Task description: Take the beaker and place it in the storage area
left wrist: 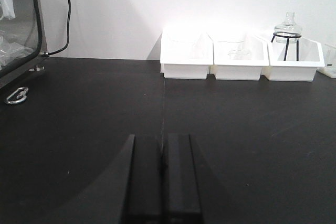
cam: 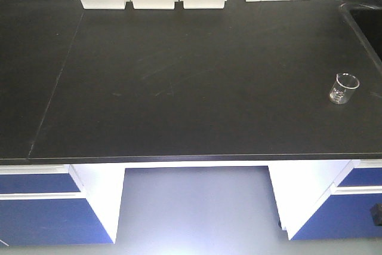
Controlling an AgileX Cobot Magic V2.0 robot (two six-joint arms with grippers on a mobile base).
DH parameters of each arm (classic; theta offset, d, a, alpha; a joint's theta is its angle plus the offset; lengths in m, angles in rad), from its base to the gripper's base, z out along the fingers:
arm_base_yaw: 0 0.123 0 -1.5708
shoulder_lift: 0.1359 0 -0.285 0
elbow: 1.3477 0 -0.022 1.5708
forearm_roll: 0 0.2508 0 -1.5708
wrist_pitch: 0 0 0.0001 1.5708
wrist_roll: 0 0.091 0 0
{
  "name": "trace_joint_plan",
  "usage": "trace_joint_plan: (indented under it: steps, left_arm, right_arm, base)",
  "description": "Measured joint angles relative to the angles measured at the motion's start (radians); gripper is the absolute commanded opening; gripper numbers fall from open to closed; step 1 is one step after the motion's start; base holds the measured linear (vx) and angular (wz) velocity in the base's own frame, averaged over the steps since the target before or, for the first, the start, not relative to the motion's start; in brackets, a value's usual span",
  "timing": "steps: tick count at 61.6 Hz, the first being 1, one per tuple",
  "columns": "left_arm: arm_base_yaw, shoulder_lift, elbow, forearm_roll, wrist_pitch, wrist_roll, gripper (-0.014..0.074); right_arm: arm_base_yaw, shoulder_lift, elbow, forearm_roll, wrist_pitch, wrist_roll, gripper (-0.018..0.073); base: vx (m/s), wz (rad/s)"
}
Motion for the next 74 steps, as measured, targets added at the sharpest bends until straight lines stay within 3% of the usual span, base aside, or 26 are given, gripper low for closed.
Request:
trace_joint_plan:
  steps: [17,26,34,51,67,74]
  left_arm:
    - [0.0,0.0,0.0,0.0,0.0,0.0,-0.0008]
    - [0.0,0.0,0.0,0.0,0.0,0.0,-0.0008]
    - [0.0,0.0,0.0,0.0,0.0,0.0,-0.0008]
    - [0.0,0.0,0.0,0.0,0.0,0.0,-0.0008]
    - [0.0,0.0,0.0,0.0,0.0,0.0,-0.0008]
    - [0.0,0.0,0.0,0.0,0.0,0.0,-0.0008]
  right_arm:
    - [0.0,0.0,-0.007,0.019,-0.264,0.036,-0.0008]
    - [0.0,0.059,-0.162,0.03,-0.178,0.036,-0.0008]
    - [0.0,0.241,-0.32,-0.007,-0.084,-0.014,-0.0008]
    - [0.0,0.791,-0.355,-0.039,-0.162,-0.049,-0.0008]
    - [0.0,1.209,-0.356,-0.018,-0.507,0.002,0.0008]
    - [0.0,1.332,-0.359,0.012,-0.595,0.011,0.0041]
  base:
    - [0.0,0.0]
    - [0.0,0.0]
    - [0.0,0.0]
    - [0.0,0.0]
    - [0.0,0.0]
    - [0.0,0.0]
